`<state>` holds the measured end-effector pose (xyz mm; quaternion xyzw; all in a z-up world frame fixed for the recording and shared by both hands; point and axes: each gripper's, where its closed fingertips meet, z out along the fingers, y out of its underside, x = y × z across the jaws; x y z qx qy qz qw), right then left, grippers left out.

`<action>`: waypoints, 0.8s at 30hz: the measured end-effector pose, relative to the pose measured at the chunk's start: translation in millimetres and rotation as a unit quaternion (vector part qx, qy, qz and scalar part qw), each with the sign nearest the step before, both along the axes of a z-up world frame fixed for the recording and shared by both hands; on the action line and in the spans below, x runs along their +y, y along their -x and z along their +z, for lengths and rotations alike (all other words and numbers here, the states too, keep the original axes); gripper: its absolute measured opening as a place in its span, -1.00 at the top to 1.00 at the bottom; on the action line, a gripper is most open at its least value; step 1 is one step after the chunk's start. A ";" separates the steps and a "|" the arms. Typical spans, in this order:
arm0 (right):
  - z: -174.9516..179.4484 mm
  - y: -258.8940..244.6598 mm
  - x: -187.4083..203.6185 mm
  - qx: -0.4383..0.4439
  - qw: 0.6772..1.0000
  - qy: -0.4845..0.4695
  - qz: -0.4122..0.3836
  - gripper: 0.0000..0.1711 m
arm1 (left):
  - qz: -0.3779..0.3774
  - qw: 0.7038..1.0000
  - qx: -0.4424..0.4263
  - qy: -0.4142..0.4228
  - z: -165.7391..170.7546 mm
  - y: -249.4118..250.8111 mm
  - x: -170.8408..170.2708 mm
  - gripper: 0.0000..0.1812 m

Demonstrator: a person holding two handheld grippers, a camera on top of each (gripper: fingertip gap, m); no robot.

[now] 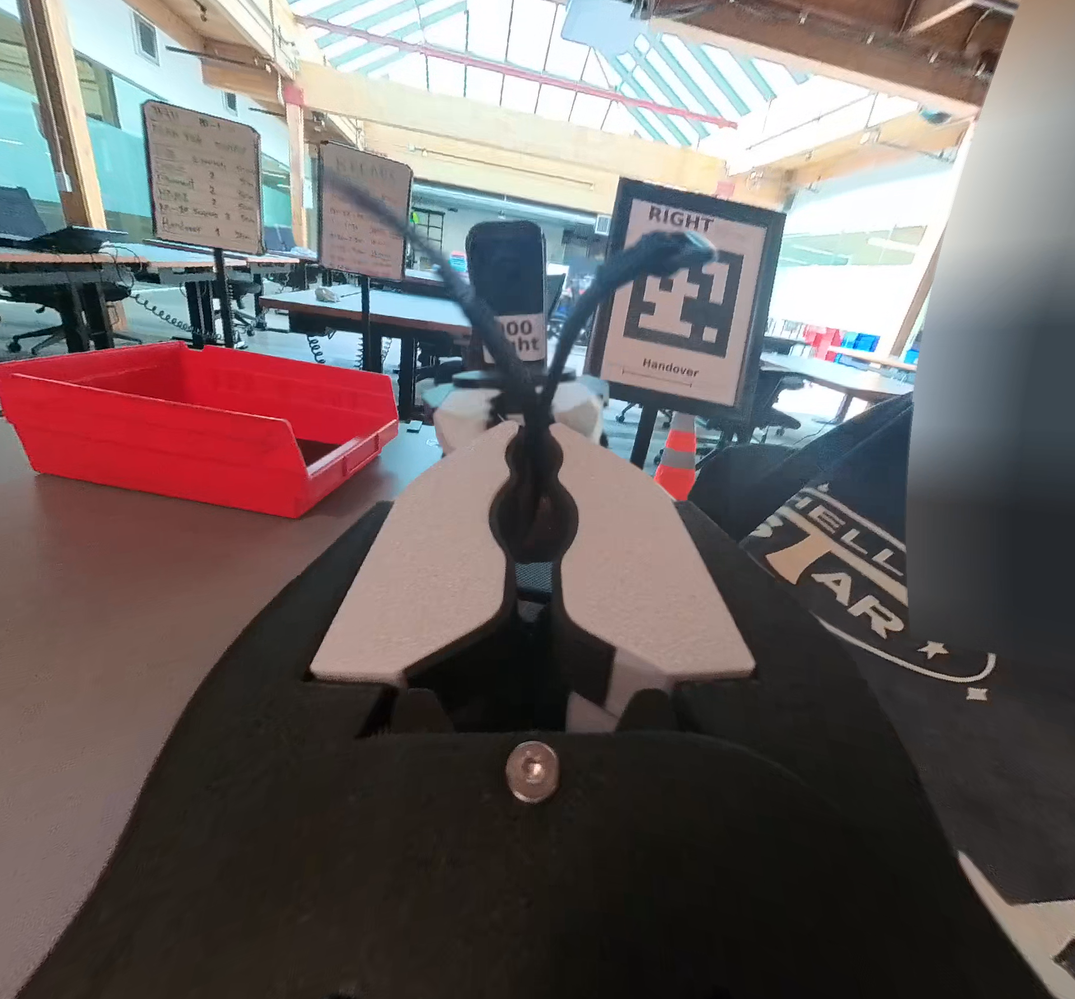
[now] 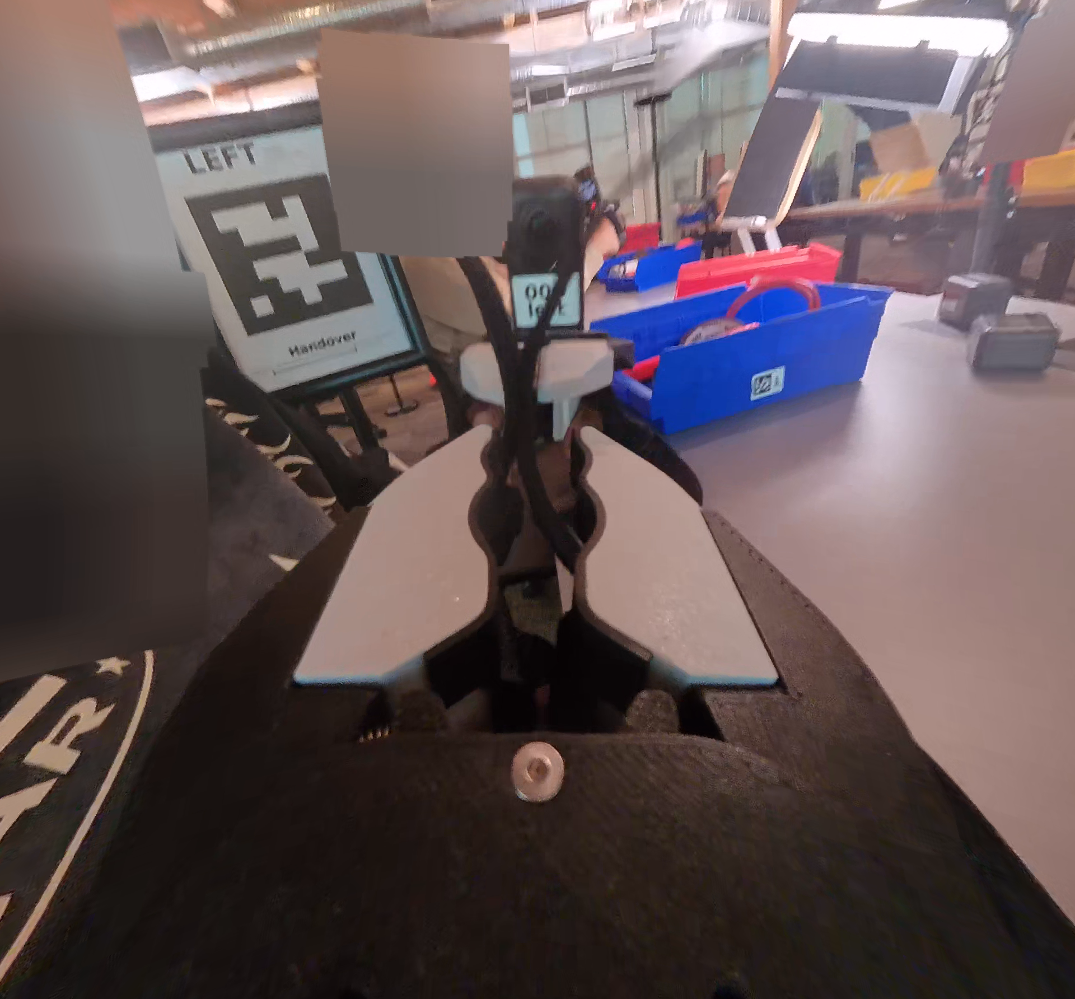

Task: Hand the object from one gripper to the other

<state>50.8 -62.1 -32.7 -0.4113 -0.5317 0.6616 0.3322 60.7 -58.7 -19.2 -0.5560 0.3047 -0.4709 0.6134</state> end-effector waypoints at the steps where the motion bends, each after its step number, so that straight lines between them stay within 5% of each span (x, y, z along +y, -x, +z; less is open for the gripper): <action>1: -2.9 0.5 -3.3 -0.009 1.000 -0.002 0.012 0.74 | 0.001 1.000 -0.003 0.000 1.3 1.9 -0.2 0.96; 4: -5.2 2.0 -8.8 -0.009 1.000 -0.008 0.024 0.93 | 0.007 1.000 -0.005 0.005 2.2 4.4 1.1 0.95; 11: 10.9 -3.4 -0.9 0.025 0.999 0.031 0.010 0.93 | -0.027 0.998 0.012 0.049 -12.3 -3.4 2.8 0.74; 14: 11.5 -3.9 -1.3 0.024 0.999 0.031 0.009 0.94 | -0.039 0.998 0.017 0.042 -15.7 -9.8 0.5 0.92; 24: -5.1 1.7 -8.6 -0.023 0.998 0.031 0.041 0.72 | -0.010 0.999 -0.021 0.027 -1.1 4.2 3.3 0.95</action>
